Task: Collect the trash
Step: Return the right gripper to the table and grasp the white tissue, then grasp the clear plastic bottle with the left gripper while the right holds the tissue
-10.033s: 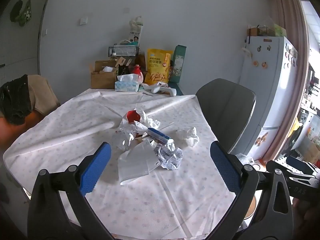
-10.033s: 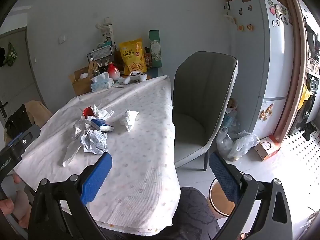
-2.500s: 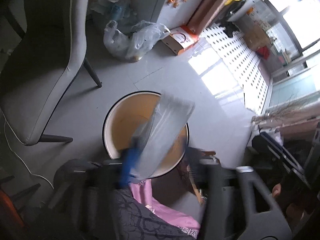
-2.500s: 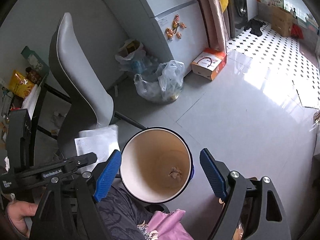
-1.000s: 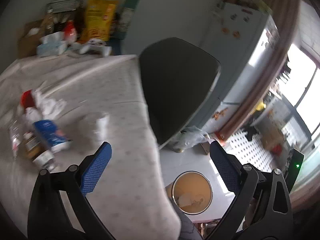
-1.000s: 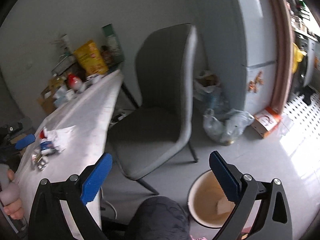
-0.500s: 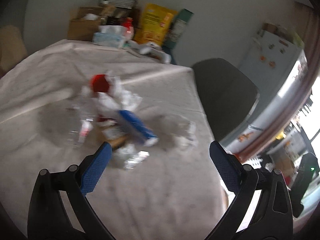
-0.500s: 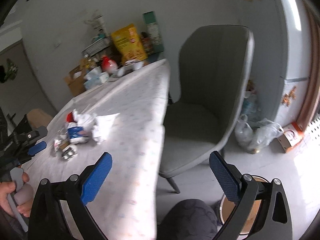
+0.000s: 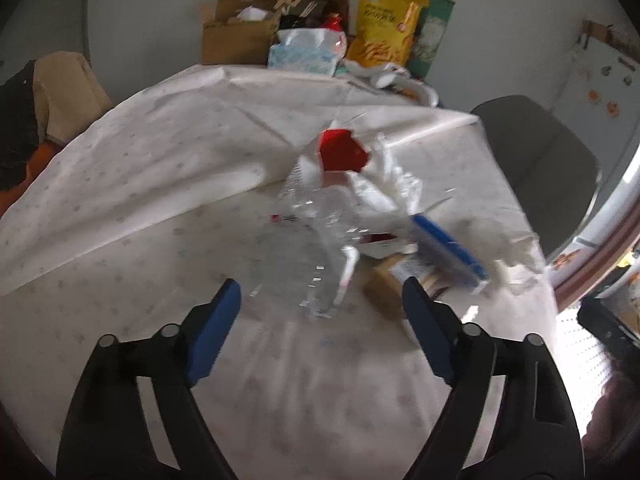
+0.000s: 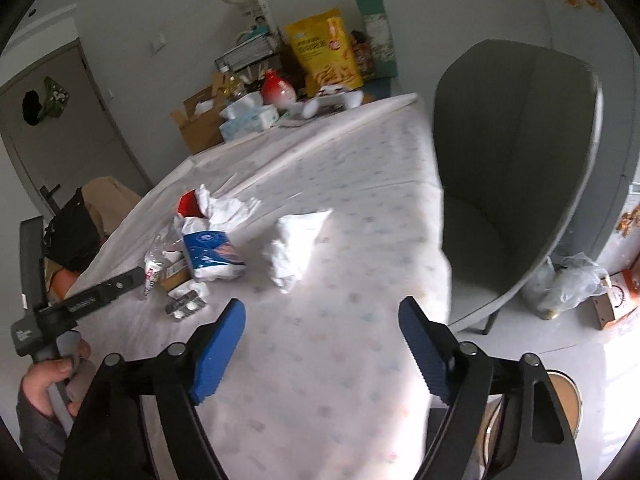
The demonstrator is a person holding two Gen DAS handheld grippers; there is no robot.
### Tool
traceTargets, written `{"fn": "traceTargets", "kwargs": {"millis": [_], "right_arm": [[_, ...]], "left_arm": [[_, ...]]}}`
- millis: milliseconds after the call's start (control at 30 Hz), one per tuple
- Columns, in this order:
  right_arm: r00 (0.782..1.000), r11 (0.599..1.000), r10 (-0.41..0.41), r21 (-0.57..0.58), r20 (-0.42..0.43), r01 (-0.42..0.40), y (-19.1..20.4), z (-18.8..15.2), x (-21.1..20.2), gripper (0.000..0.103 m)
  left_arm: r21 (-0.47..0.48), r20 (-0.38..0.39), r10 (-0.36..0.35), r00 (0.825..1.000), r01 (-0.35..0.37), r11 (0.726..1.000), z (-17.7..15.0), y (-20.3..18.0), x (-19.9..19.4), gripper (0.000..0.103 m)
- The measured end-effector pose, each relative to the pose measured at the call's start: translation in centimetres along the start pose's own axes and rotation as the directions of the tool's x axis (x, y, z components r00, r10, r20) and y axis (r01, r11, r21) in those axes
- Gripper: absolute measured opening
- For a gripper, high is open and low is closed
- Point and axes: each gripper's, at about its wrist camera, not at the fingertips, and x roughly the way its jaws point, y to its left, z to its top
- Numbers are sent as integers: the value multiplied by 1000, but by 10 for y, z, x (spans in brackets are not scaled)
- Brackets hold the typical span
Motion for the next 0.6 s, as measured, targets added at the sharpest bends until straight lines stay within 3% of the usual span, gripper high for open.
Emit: {"fn": "traceTargets", "kwargs": {"millis": [367,433,467,533,600], "right_arm": [[998,1000,16,-19,-63,-18,18,17,46,66],[997,1000,2,-17,-73,-3,18,19,54,58],[997,1000,2,-12,-78,-3,17,19,57,46],[995,1000,15,10,-98,-14,12,19,62,19],[995,999,29,31,-95,-26,9,18,60,7]], "left_arm": [[77,-47,147,988,-143,987,9,-2,30,77],[99,-35,164,986,-160,982,10,-6,31,74],[106,-25,168,986,-164,981,11,-7,30,70],[106,-18,177,984,-174,979,13,-8,27,53],[100,10,154,988,-154,983,15,-7,17,31]]}}
